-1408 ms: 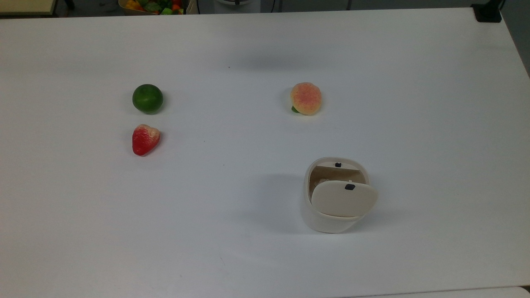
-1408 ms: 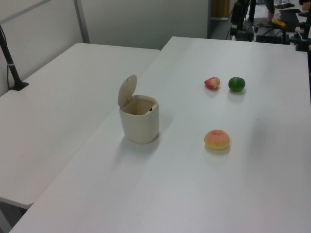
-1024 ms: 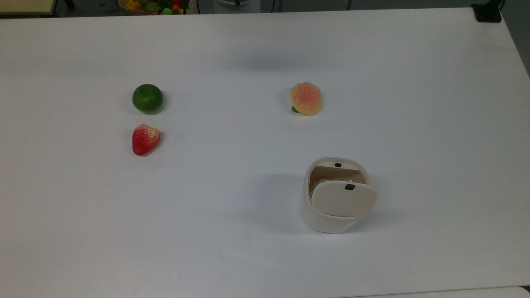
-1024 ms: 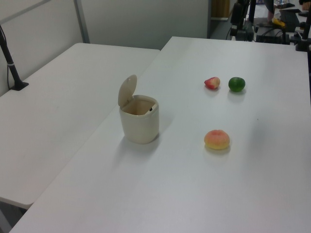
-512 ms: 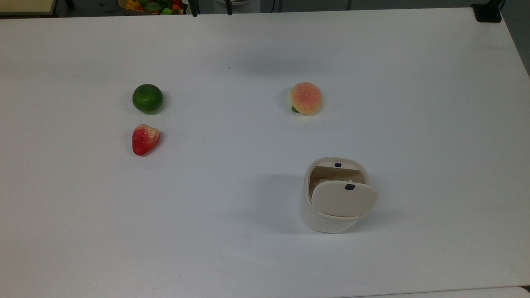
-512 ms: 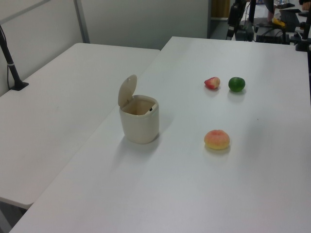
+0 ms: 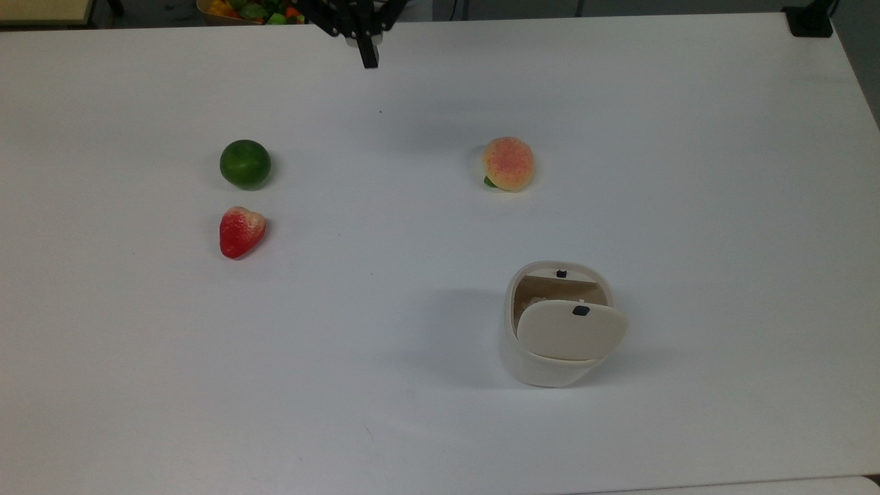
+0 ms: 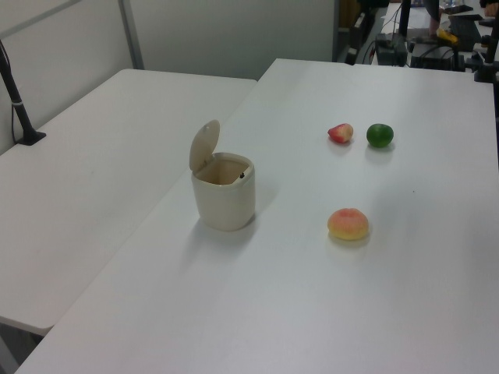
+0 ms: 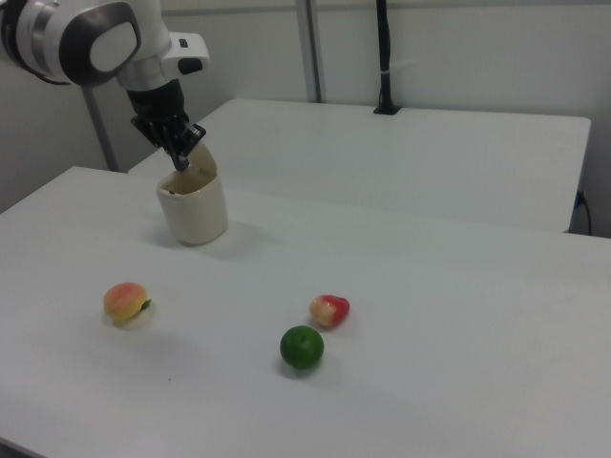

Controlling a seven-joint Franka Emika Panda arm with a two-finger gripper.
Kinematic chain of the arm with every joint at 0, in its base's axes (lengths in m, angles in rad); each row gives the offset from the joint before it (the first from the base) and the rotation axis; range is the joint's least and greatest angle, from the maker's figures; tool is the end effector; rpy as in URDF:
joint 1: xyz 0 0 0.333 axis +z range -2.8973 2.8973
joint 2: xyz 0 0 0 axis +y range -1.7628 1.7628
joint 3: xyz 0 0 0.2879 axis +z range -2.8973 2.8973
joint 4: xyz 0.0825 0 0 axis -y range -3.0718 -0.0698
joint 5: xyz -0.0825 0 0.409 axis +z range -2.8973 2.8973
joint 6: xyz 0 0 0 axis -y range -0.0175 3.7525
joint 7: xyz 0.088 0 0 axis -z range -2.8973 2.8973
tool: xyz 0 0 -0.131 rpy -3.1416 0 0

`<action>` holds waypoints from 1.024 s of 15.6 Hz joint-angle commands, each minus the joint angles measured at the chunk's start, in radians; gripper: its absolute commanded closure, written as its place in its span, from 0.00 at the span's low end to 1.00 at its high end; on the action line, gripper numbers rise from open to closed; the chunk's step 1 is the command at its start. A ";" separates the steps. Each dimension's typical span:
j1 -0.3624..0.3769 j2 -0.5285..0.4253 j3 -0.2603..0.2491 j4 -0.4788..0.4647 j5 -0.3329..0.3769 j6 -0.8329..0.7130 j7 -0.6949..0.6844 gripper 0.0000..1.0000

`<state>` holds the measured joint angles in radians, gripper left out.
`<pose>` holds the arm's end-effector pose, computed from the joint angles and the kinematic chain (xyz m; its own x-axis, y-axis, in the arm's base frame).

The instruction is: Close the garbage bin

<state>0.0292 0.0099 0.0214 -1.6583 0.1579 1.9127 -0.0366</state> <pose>0.6161 0.0459 0.5578 0.9694 0.0325 0.2435 0.0702 -0.9865 -0.1479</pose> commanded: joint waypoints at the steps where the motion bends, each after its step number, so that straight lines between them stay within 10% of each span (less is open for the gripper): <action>1: 0.052 0.033 -0.015 0.015 0.025 0.097 0.012 1.00; 16: 0.195 0.246 -0.009 0.155 -0.155 0.664 0.501 1.00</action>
<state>0.1926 0.1646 0.0236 -1.5869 0.0747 2.4938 0.3840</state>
